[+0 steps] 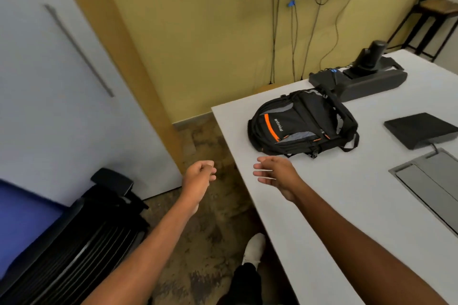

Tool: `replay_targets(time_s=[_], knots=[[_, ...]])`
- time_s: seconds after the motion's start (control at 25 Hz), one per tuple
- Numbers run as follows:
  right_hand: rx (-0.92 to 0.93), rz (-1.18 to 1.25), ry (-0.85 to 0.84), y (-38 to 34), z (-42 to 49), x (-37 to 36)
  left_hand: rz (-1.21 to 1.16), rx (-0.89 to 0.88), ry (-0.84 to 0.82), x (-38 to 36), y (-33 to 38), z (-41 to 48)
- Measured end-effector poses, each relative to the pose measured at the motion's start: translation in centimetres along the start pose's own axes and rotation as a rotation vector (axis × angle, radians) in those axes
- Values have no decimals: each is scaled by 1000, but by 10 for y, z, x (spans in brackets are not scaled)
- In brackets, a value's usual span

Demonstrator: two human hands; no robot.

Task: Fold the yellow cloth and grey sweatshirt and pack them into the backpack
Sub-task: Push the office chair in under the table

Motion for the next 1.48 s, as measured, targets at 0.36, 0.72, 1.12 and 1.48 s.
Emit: replay_targets(time_s=[0.36,0.72,1.12,1.48], knots=[[78,-47,-266,-23,-50,-164,-194,-118,302,179,-50,-124],[167,-172,-517,-4,-114,-356,165,-141,626,361,-114,-181],[981,-1502,-979,95,-146,-552,833,98,383,477,-226,-135],[1090,-1975,-862,146,-133,-584,935,74,428,484,-241,-131]])
Point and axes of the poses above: each hand's wrist, its own z-axis towards the middle knuckle, its own x-axis out of the back of the hand, y = z × x, the point moved 5 cm from there along z, towards the middle knuckle, and after that the axes turned 9 degrees about x, right-handed, at the moved point
